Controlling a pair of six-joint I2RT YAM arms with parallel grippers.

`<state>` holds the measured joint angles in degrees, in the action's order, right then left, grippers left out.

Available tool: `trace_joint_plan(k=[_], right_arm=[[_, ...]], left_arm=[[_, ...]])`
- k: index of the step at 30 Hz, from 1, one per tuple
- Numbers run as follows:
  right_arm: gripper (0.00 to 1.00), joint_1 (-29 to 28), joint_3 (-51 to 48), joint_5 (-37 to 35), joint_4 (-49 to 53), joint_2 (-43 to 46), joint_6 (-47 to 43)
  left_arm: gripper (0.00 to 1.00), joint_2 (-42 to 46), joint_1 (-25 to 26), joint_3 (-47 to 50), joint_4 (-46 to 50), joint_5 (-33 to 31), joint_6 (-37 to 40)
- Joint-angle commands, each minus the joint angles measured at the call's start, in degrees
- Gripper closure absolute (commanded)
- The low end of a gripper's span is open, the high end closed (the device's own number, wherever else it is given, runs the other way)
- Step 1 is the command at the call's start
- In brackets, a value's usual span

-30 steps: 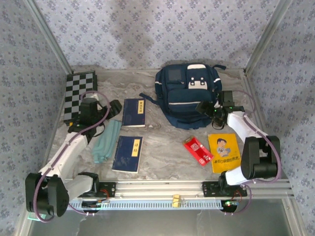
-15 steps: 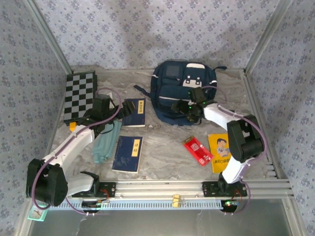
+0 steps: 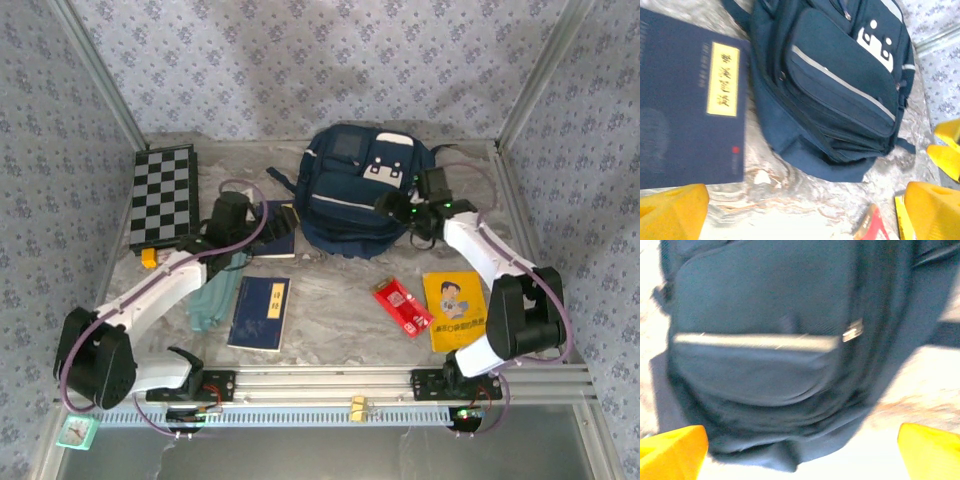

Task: Pack the student bag

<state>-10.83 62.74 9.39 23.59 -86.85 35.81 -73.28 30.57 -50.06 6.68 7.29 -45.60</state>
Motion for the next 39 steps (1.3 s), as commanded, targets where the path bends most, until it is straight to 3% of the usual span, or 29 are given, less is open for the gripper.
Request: trace_joint_plan(k=[1, 5, 11, 16, 22, 24, 30, 37, 39], right_arm=[[0.04, 4.96, 2.78, -0.51, 4.07, -4.37, -5.34], [0.17, 8.5, 7.74, 4.23, 1.21, -12.05, -5.49], [0.27, 8.27, 13.55, 6.23, -1.0, -20.72, -5.43], [0.5, 7.69, 15.42, 6.8, -2.36, -24.17, -4.76], [0.88, 6.97, 12.15, 7.96, -4.86, -20.63, -2.3], [0.95, 6.58, 9.88, 8.65, -5.68, -18.78, -1.02], [1.0, 3.42, 0.18, 10.46, -9.69, -11.72, 5.03], [1.0, -6.18, -5.25, 6.09, -12.99, -4.61, 11.7], [0.82, -7.45, -5.26, 4.26, -12.11, -3.12, 11.74]], left_arm=[[0.0, -3.3, 4.75, -2.55, -4.34, -2.17, -4.79], [0.0, -9.38, 9.95, -5.08, -6.58, -3.57, -7.59], [0.0, -19.33, 14.14, -10.39, -10.18, -5.15, -8.84], [0.0, -25.75, 14.32, -13.14, -12.9, -5.3, -8.94], [0.0, -30.11, 13.06, -15.42, -12.04, -8.81, -6.04], [0.0, -31.4, 11.69, -15.59, -13.62, -8.26, -4.59], [0.0, -34.0, 7.18, -18.21, -13.92, -7.16, -0.62], [0.0, -36.98, 2.98, -25.68, -7.97, -6.43, 5.16], [0.0, -36.16, 1.91, -25.95, -6.21, -6.89, 5.26]])
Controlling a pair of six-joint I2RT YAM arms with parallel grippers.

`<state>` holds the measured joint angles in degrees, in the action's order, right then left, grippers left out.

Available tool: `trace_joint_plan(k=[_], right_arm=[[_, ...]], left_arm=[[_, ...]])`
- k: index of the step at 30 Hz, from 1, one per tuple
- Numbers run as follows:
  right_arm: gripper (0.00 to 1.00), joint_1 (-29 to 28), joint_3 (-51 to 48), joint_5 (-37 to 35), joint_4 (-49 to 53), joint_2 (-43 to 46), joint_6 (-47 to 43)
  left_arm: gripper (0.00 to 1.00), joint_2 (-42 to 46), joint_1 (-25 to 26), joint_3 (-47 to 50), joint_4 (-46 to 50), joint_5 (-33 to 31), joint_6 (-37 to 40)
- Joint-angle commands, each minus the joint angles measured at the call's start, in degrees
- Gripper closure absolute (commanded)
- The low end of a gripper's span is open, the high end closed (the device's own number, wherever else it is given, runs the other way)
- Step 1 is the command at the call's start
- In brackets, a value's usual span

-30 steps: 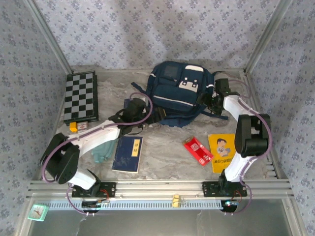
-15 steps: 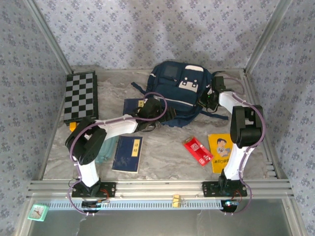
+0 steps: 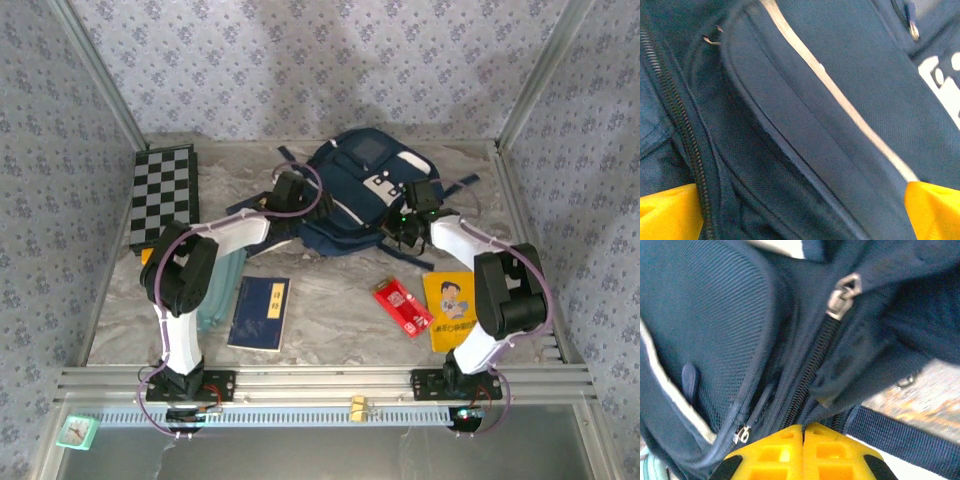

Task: Pack the student bag

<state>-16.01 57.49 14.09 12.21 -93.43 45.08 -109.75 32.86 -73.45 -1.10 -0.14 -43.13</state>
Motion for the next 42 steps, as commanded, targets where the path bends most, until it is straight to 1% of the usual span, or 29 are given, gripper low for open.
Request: trace_joint_plan(k=[1, 4, 7, 8, 9, 11, 13, 14, 16, 20, 24, 29, 32, 33, 34, 37, 39, 42], right_arm=[[0.73, -1.98, 0.01, -0.25, -0.21, 3.84, 2.12], [0.51, 1.04, 0.19, 1.76, 3.05, 5.55, 0.51], [0.33, 5.33, -0.29, 1.05, 8.38, 9.01, -2.01], [0.3, 7.02, -0.75, 2.37, 9.25, 9.61, -2.42], [0.28, 9.08, -1.34, 4.36, 9.91, 9.8, -2.8], [0.25, 12.3, -2.41, 6.08, 11.03, 9.47, -3.83], [0.23, 15.2, -3.24, 7.84, 11.14, 8.24, -4.86], [0.22, 16.59, -3.12, 10.07, 10.57, 6.86, -5.29], [0.22, 17.9, -1.98, 12.76, 9.47, 4.25, -5.99], [0.23, 17.9, 0.1, 13.05, 5.09, -0.41, -5.45], [0.3, 17.51, 2.82, 14.12, 0.46, -6.18, -3.95], [0.38, 15.56, 4.84, 13.33, -4.55, -10.92, -3.28], [0.52, 14.98, 6.18, 12.6, -6.26, -13.27, -2.67], [0.6, 15.04, 6.23, 12.55, -6.91, -13.55, -2.02], [0.66, 15.14, 5.94, 12.71, -7.73, -13.31, -1.47], [0.81, 15.42, 5.06, 12.83, -9.18, -11.11, -0.21], [0.91, 15.82, 4.46, 13.02, -8.93, -8.79, 0.02], [1.0, 17.19, 3.11, 15.26, -8.9, -5.35, 1.75]], left_arm=[[0.0, 1.14, -0.56, -1.97, 1.54, 0.71, 3.23], [0.0, 4.2, -0.61, -0.58, 3.44, 0.69, 4.3], [0.0, 8.38, -0.42, 1.48, 6.19, 1.57, 3.84], [0.0, 9.9, -0.19, 2.55, 6.78, 1.56, 2.54], [0.0, 11.31, 0.26, 3.85, 6.82, 2.07, 1.43], [0.0, 13.61, 1.84, 6.4, 6.45, 2.93, 0.45], [0.0, 15.32, 4.07, 7.91, 7.88, 1.79, -1.1], [0.0, 16.01, 5.52, 8.69, 7.87, 1.74, -1.87], [0.0, 16.9, 8.16, 9.71, 8.02, 0.72, -3.97], [0.0, 15.63, 12.8, 10.09, 6.38, -0.45, -7.27], [0.0, 11.78, 15.51, 8.21, 4.85, -0.57, -7.95], [0.0, 6.69, 16.04, 6.13, 1.66, 1.32, -6.87], [0.0, 4.59, 16.05, 5.01, 1.63, 0.71, -5.71], [0.0, 4.16, 15.88, 4.95, 1.63, -0.22, -5.16], [0.0, 3.78, 15.68, 4.76, 1.4, -0.67, -4.45], [0.0, 2.33, 14.52, 4.43, -0.34, -1.91, -2.0], [0.0, 0.7, 13.34, 3.62, -2.56, -0.56, -0.32], [0.0, -1.46, 11.41, 0.51, -3.46, -0.05, 2.74]])
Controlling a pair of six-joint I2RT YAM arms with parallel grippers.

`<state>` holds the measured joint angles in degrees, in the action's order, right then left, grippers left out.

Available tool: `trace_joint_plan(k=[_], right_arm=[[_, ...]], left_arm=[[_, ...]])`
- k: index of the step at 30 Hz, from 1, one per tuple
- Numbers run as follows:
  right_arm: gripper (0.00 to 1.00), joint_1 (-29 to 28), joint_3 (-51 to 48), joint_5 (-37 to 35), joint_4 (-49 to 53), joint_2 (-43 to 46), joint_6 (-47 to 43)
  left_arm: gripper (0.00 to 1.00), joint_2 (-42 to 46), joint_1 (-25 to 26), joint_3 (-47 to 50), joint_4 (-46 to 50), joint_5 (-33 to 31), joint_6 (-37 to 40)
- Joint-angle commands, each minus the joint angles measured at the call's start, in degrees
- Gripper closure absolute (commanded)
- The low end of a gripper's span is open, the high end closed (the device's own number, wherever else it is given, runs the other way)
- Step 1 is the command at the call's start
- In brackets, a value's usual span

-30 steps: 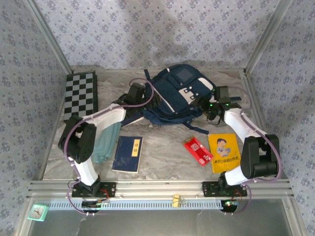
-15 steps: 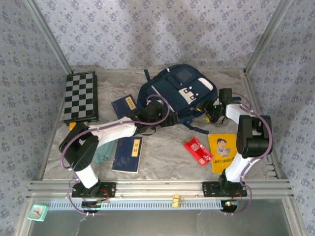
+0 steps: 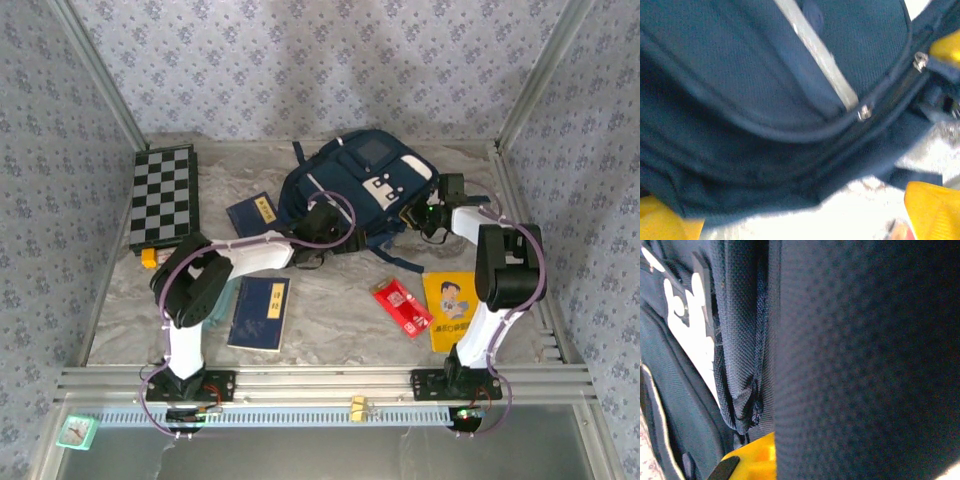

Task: Pack the student bag

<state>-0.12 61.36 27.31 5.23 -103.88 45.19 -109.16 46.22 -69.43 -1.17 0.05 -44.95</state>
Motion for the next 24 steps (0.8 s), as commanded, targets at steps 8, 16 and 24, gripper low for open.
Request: trace_joint_plan(k=[8, 16, 24], right_arm=[[1.0, 1.56, -6.77, 4.79, -5.96, 17.42, 9.94], [1.0, -0.8, -8.99, -0.45, -10.07, 21.29, 19.63], [1.0, -2.77, -9.95, -3.18, -8.46, 22.97, 23.47]], left_arm=[[0.01, -3.01, -6.78, -12.52, 1.7, 0.44, 12.52], [0.01, 9.28, -6.13, -7.95, 12.49, -1.19, 13.06], [0.07, 15.65, 7.26, -1.1, 11.86, -10.44, 15.04]])
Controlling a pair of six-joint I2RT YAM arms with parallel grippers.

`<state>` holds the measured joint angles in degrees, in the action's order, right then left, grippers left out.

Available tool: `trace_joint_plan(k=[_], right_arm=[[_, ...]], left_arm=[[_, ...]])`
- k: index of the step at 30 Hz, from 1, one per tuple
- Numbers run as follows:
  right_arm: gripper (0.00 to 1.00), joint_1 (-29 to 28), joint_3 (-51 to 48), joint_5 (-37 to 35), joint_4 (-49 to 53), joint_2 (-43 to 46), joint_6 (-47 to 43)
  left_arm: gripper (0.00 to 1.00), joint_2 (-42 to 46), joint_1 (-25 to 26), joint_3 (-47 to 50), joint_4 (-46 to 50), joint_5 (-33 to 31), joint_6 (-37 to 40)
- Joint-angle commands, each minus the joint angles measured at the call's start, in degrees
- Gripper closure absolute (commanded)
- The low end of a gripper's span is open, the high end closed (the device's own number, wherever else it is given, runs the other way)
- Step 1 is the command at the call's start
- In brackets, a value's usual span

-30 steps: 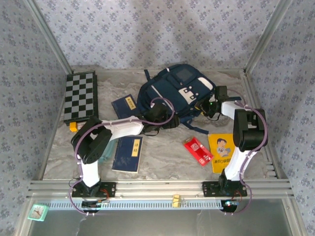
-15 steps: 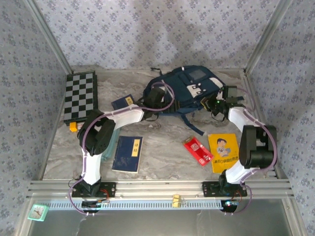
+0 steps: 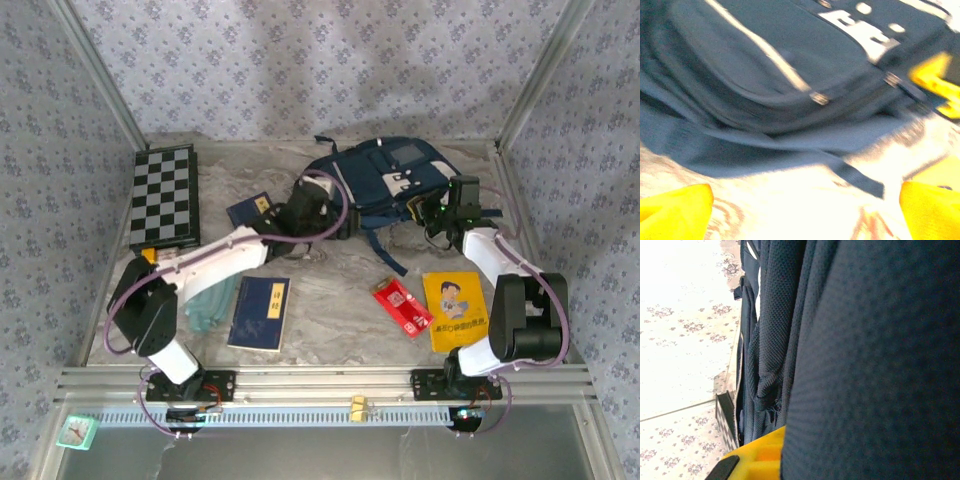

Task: Pack the student bag

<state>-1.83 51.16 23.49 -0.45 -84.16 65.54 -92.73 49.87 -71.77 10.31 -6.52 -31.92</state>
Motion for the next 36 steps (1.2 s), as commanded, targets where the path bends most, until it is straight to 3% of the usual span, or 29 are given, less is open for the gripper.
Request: trace_joint_plan(k=[1, 9, 21, 26, 33, 36], right_arm=[[1.0, -1.41, 0.47, 0.05, -2.35, 3.53, 3.22], [1.0, -2.87, 1.75, -0.97, -0.11, 4.16, 4.18], [1.0, -4.35, 2.55, -1.72, 1.58, 5.63, 4.13], [1.0, -4.67, 2.12, -1.56, 1.8, 5.86, 4.16], [1.0, -5.27, 0.78, -1.77, 1.67, 6.38, 4.51], [1.0, -5.2, 0.51, -1.69, 1.68, 6.61, 4.31]], left_arm=[[0.08, -1.67, 5.47, 1.25, -1.07, -4.69, 2.65], [0.22, -14.77, 11.86, -6.62, -8.11, -6.81, 6.22], [0.35, -26.61, 11.39, -14.98, -13.19, -18.52, 6.69], [0.4, -29.0, 11.22, -16.45, -17.78, -18.1, 7.81], [0.61, -31.99, 10.55, -21.19, -18.78, -20.42, 6.89], [0.74, -31.78, 9.94, -20.7, -20.1, -20.23, 6.51]])
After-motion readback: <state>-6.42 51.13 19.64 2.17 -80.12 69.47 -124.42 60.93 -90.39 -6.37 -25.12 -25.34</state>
